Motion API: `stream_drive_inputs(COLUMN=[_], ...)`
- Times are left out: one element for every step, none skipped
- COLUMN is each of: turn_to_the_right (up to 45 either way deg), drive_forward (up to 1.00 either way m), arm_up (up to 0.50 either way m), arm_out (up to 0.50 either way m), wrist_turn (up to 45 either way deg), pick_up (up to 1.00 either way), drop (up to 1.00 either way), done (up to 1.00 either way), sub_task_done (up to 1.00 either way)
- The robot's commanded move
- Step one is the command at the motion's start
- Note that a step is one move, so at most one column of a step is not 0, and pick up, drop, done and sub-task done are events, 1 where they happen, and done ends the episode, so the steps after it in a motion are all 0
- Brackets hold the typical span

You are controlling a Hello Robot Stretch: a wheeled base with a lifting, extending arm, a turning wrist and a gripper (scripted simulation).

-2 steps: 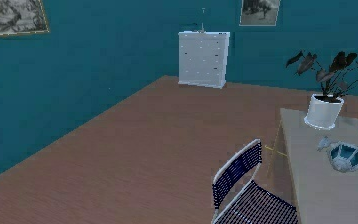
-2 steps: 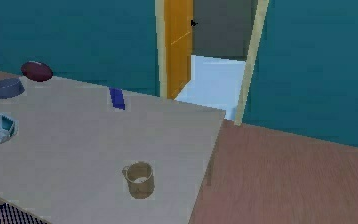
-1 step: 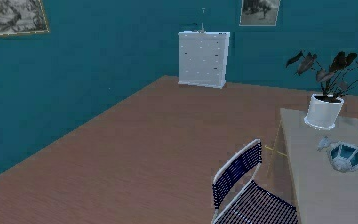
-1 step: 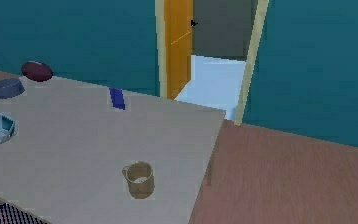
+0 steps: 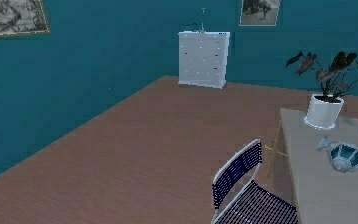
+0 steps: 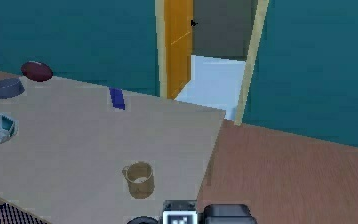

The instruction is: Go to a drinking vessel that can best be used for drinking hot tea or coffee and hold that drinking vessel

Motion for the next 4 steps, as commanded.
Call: stream_drive_inputs(turn_to_the_right=[0.0, 0.0, 0.0, 0.0], drive_forward=[0.0, 0.0, 0.0, 0.0], arm_up=[0.0, 0.0, 0.0, 0.0], arm_out=[0.16, 0.0, 0.0, 0.0], wrist_turn=[0.0, 45.0, 45.0, 45.0], pick_up=[0.0, 0.0, 0.0, 0.0], drop=[0.0, 0.0, 0.0, 0.0], done=[0.0, 0.0, 0.0, 0.0], sub_task_done=[0.0, 0.0, 0.0, 0.0])
